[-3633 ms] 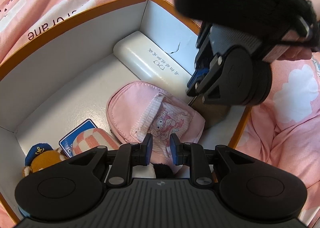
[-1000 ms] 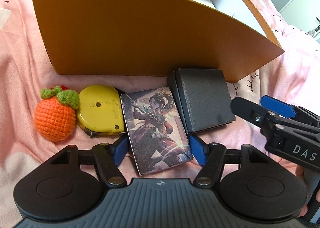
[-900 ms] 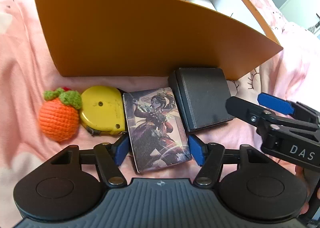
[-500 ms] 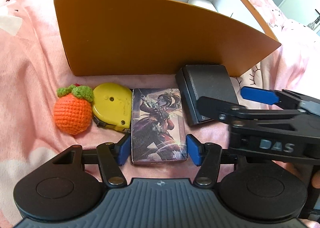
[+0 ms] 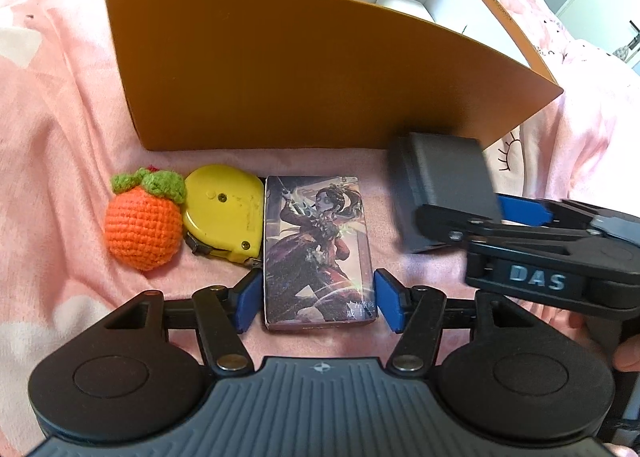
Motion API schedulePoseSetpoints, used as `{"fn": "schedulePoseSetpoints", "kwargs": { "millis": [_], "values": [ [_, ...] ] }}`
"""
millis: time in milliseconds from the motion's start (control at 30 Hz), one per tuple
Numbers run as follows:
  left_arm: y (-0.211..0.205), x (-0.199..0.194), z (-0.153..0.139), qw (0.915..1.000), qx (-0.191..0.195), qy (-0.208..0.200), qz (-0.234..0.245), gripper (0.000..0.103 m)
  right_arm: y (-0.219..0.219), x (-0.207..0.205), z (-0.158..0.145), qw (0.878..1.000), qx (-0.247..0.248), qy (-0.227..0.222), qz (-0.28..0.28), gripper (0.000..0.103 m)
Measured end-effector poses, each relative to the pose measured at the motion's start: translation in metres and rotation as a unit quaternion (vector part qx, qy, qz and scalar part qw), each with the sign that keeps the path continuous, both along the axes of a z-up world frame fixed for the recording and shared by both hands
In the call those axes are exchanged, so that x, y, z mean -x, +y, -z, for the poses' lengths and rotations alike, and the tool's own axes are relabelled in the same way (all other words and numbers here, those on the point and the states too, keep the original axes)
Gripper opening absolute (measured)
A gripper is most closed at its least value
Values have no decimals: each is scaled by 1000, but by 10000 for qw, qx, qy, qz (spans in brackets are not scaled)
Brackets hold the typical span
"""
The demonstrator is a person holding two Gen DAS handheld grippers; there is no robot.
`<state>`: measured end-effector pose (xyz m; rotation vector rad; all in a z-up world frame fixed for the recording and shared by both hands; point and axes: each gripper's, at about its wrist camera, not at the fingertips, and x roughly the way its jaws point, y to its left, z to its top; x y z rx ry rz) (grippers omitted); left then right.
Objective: Organize objects
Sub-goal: 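Move the right gripper to the black square case and grasp it, then lift the black case over the orange box with the right gripper while the left gripper lifts the trading card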
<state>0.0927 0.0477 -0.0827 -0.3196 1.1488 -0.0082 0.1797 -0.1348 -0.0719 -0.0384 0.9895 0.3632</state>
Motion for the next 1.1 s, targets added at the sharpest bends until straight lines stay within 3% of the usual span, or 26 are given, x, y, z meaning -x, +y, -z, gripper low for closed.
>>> {"fn": "schedulePoseSetpoints", "kwargs": {
  "millis": [167,300,533,733,1100],
  "values": [
    [1,-9,0,9998,127,1,-127,77,-22,3,-2,9994,239,21,258,76],
    [6,-12,5,9995,220,12,-233,77,-34,1,3,9990,115,147,414,77],
    [4,-15,15,9989,342,-62,-326,69,-37,0,-1,9992,6,70,388,77],
    [4,-6,8,9988,375,-147,-272,69,-41,-8,-1,9987,-182,184,449,77],
    [5,6,-18,9940,1002,-412,-180,69,-66,1,-20,9942,-703,440,682,76]
  ]
}}
